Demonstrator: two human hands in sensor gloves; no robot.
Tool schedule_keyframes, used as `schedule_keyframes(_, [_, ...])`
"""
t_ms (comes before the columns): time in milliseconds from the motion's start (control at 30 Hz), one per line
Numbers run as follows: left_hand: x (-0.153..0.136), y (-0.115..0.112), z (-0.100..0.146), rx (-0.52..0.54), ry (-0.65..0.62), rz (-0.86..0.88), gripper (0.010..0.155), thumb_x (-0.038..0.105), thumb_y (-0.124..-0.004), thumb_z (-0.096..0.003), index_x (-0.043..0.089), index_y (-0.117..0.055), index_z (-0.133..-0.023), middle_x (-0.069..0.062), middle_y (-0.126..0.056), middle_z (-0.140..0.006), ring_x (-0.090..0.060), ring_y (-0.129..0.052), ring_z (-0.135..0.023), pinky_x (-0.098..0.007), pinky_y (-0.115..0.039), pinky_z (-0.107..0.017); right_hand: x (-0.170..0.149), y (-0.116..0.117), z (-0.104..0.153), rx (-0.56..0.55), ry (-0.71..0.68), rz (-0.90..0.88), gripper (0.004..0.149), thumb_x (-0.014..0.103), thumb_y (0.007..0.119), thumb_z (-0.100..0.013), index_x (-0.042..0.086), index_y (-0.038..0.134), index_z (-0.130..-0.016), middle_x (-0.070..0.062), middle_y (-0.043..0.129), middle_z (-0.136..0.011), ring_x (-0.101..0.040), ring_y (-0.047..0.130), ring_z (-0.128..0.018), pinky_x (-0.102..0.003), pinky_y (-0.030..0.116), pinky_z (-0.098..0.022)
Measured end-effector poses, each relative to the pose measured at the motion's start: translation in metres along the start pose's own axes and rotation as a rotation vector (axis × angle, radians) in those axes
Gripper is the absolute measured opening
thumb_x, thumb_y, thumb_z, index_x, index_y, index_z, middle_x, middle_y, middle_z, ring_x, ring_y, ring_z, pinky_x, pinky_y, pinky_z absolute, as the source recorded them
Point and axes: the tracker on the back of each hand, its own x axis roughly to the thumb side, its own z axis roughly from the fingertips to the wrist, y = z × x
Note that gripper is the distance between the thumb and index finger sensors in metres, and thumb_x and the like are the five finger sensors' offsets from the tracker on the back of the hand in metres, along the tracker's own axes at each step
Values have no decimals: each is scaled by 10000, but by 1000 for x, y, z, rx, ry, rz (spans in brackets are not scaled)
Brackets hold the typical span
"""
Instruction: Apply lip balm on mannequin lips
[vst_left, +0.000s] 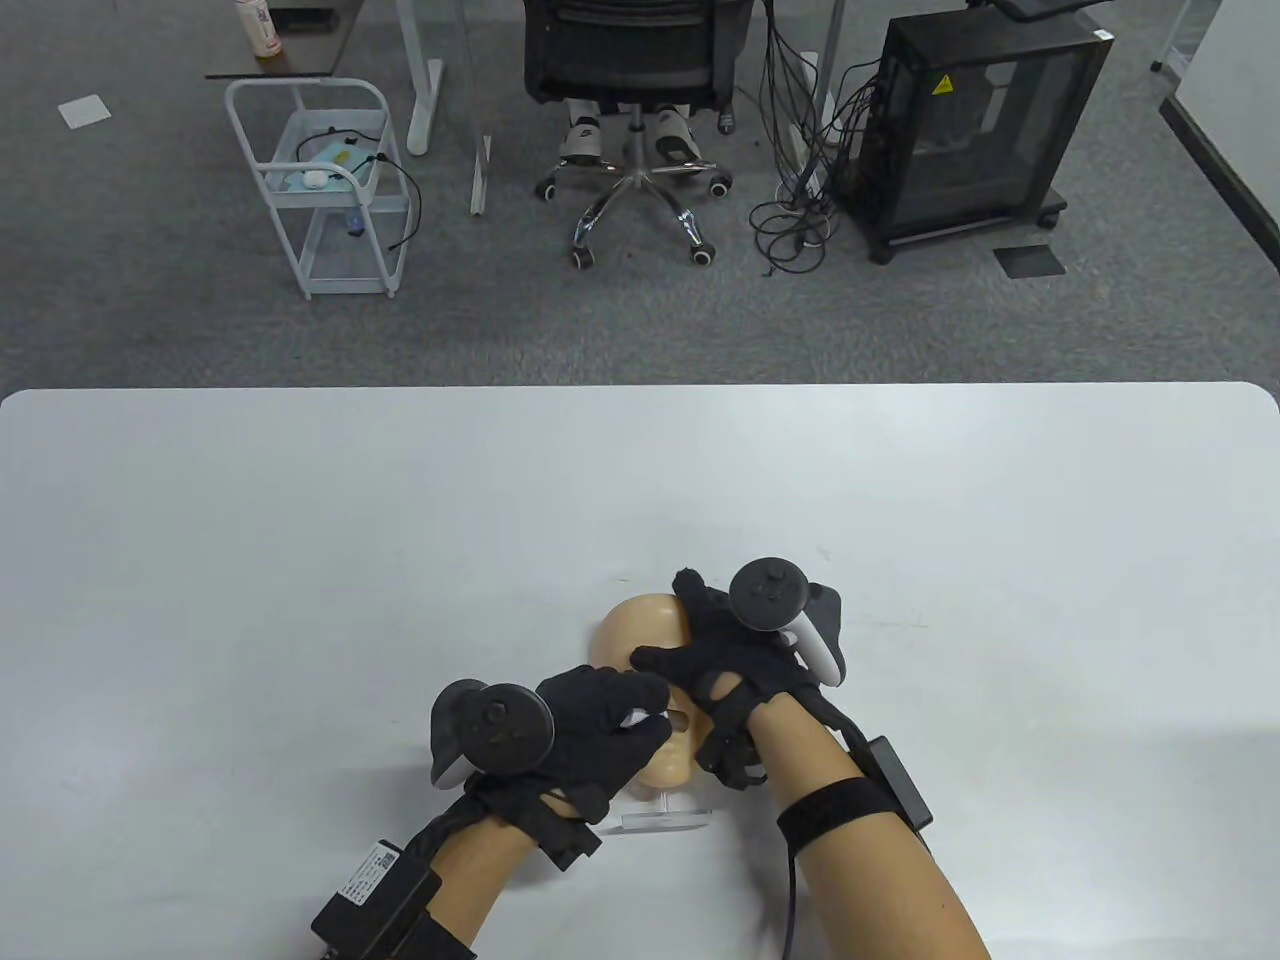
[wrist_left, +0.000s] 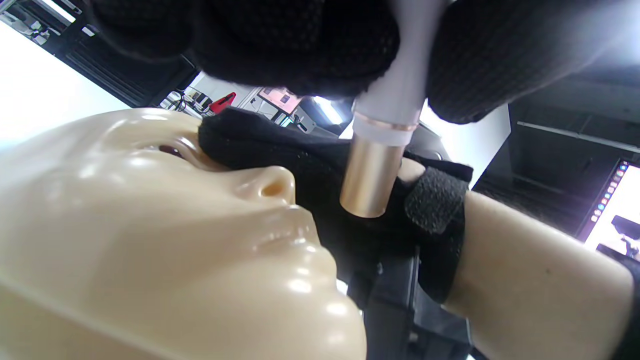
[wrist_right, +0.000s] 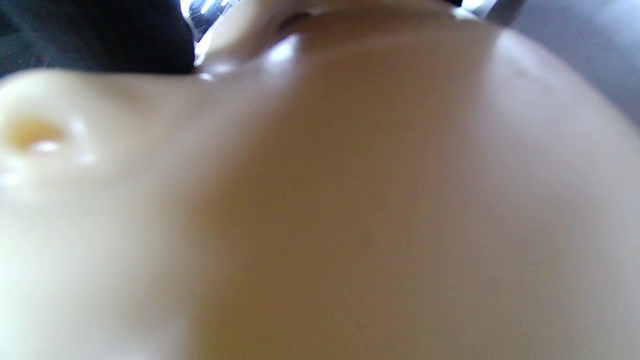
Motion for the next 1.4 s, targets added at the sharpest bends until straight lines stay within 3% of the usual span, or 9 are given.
schedule_keyframes(233, [8,-11,-3,-38,-29,-89,470,463,-948,-549,220,-785,-917,-142,-929,-662,-281,-946,-391,-526,-776,-435,0,0,0,2,-1,5,1046,633,955,-431,187,310,-1122,-224,408,-1172,-516,522,-1014,-653,451,-704])
schedule_keyframes(867, [9,-13,-1,-48,-17,-134,473,462,-956,-542,217,-791,-913,-143,-933,-655,-282,-946,-384,-527,-777,-429,-1,1,0,-1,-4,10,1037,638,945,-438,191,310,-1124,-223,402,-1171,-516,521,-1012,-650,450,-702])
schedule_keyframes(1400, [8,2,8,-17,27,-150,474,462,-950,-545,211,-792,-915,-141,-933,-661,-287,-948,-391,-530,-775,-432,-1,1,0,-1,-5,12,1032,643,939,-439,192,312,-1124,-221,403,-1171,-510,524,-1011,-646,451,-703])
